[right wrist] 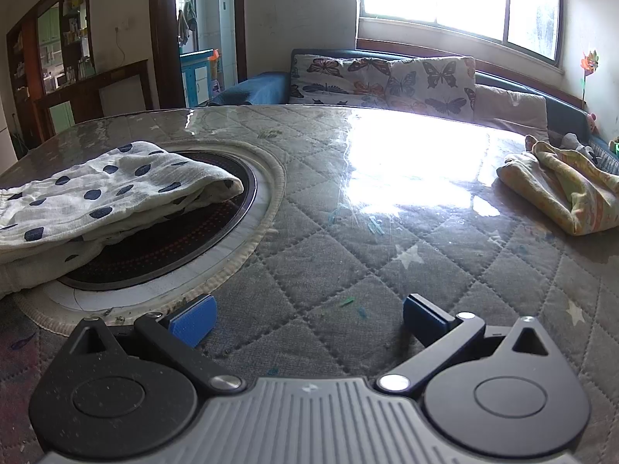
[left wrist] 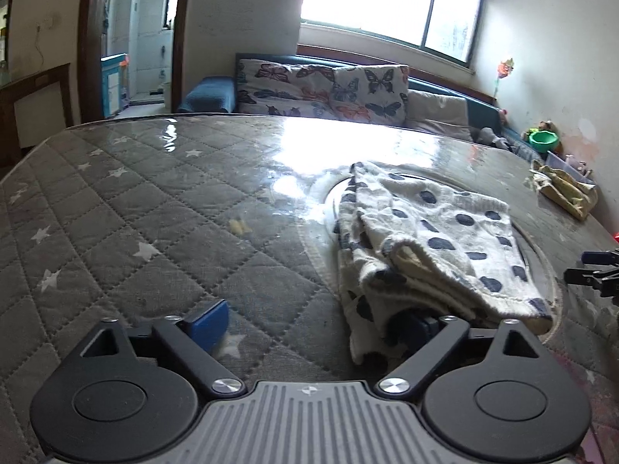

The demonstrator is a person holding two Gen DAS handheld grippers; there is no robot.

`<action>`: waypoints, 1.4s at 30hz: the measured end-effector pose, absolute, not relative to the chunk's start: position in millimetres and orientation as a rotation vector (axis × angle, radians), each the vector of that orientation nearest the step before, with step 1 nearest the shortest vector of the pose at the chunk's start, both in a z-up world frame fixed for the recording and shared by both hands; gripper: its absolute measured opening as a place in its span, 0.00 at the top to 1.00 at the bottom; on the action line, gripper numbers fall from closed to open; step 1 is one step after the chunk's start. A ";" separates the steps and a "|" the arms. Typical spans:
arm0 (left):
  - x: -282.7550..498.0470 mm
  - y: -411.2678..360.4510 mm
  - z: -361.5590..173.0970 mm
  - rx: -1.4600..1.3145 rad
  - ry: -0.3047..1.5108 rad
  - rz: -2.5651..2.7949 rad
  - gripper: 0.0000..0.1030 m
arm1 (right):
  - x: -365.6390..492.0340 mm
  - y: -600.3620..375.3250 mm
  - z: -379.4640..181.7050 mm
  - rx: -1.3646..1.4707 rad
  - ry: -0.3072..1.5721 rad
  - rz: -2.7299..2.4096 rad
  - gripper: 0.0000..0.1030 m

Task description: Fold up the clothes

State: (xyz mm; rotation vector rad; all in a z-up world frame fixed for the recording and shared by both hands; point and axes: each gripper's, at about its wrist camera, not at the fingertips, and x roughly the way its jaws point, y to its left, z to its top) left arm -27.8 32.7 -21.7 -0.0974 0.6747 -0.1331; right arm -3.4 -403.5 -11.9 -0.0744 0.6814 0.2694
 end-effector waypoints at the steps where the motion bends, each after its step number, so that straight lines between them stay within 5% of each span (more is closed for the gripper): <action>1: -28.1 33.4 -22.4 -0.098 0.673 -0.125 0.00 | -3.2 -403.9 -12.0 -0.074 0.681 0.269 0.00; 42: -26.3 25.3 -26.7 -0.060 0.648 -0.109 0.00 | -0.3 -406.3 -12.7 -0.076 0.680 0.271 0.00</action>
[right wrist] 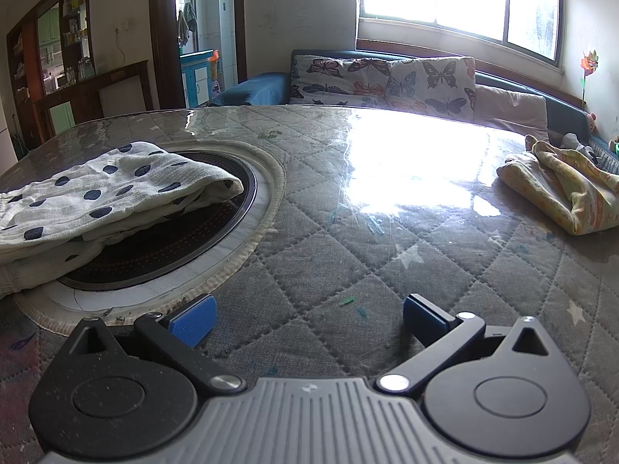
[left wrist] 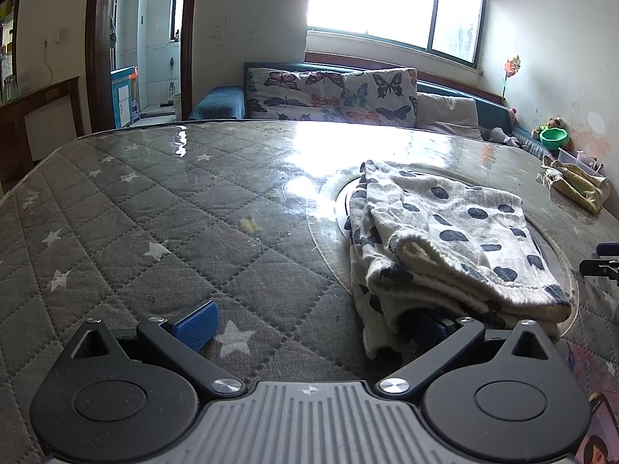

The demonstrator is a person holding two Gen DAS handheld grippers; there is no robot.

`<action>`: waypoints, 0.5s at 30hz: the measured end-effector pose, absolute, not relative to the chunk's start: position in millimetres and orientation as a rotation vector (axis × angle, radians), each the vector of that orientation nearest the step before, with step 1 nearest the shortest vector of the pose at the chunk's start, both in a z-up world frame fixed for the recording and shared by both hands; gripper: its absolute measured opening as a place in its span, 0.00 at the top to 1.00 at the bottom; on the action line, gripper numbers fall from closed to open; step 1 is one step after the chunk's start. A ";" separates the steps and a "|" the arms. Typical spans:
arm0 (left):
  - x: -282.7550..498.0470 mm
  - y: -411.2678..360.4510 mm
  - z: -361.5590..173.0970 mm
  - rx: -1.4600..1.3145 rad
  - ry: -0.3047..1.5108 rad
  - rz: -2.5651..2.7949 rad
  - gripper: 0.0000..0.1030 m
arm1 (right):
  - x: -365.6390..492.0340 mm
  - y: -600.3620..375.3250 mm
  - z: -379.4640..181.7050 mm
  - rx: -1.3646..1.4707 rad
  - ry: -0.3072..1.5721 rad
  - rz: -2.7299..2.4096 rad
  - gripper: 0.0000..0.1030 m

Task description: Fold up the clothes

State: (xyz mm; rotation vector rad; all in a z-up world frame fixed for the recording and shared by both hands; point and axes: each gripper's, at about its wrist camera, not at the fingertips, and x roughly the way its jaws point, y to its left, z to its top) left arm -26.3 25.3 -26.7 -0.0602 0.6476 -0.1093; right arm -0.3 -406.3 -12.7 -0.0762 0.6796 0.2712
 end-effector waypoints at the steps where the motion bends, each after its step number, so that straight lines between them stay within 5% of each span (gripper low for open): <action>1: -26.0 25.0 -26.9 -0.060 0.647 -0.110 0.00 | -0.2 -406.4 -12.7 -0.076 0.680 0.271 0.00; 15: -24.7 24.9 -27.8 -0.061 0.645 -0.111 0.00 | -0.2 -406.2 -12.9 -0.074 0.679 0.272 0.00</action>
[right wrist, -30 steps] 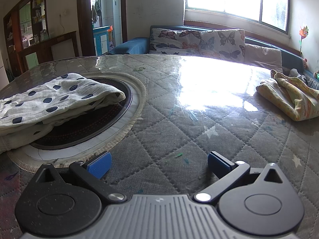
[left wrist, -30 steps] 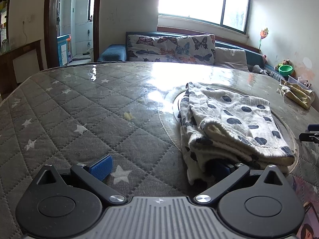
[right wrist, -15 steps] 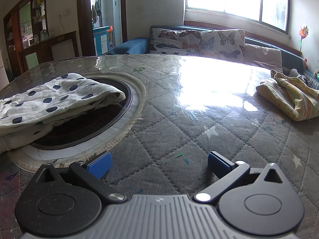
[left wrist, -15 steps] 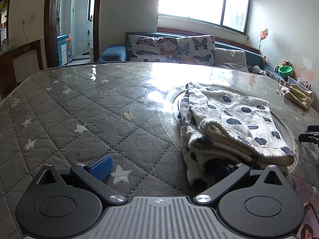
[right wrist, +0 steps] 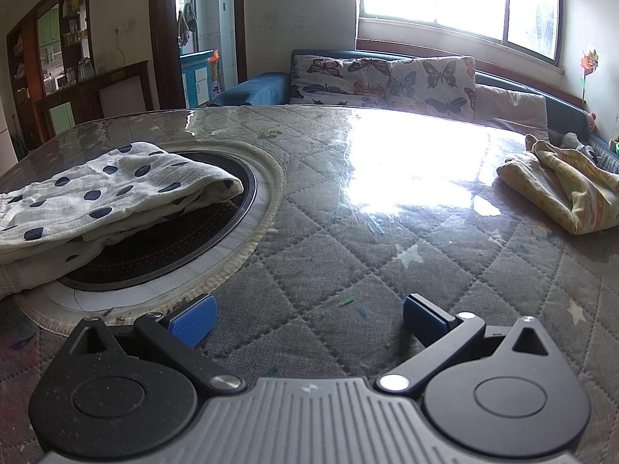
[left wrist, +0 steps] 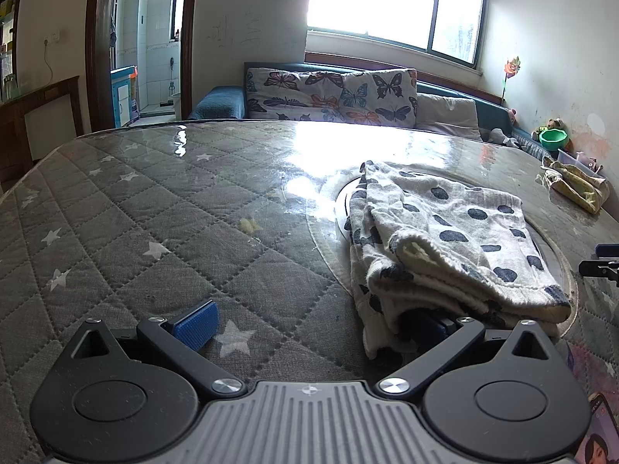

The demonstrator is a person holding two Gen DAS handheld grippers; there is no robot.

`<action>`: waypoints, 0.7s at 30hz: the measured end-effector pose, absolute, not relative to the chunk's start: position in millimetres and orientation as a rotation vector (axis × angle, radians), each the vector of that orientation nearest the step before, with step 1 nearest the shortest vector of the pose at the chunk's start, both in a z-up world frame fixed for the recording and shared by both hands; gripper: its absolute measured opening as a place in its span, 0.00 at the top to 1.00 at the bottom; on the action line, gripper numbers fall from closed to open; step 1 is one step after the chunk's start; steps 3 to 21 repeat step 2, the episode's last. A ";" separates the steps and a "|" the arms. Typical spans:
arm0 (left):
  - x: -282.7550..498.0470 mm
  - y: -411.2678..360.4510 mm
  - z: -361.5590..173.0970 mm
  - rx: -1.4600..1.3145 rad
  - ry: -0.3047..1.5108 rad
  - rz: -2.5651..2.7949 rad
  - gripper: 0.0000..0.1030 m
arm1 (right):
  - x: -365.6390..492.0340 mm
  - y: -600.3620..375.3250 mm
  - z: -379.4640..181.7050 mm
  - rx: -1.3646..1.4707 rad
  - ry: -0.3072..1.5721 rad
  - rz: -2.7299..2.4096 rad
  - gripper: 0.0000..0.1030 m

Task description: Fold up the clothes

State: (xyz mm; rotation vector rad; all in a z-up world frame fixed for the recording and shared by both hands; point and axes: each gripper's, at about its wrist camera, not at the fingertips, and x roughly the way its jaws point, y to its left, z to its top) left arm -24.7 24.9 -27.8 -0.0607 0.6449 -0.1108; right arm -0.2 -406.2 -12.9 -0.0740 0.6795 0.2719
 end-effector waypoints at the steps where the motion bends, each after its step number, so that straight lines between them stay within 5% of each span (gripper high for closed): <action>1: -24.8 25.0 -27.8 -0.061 0.645 -0.111 0.00 | -0.3 -406.3 -12.8 -0.074 0.679 0.272 0.00; 21: -24.9 25.0 -27.7 -0.061 0.645 -0.111 0.00 | -0.3 -406.3 -12.9 -0.074 0.679 0.272 0.00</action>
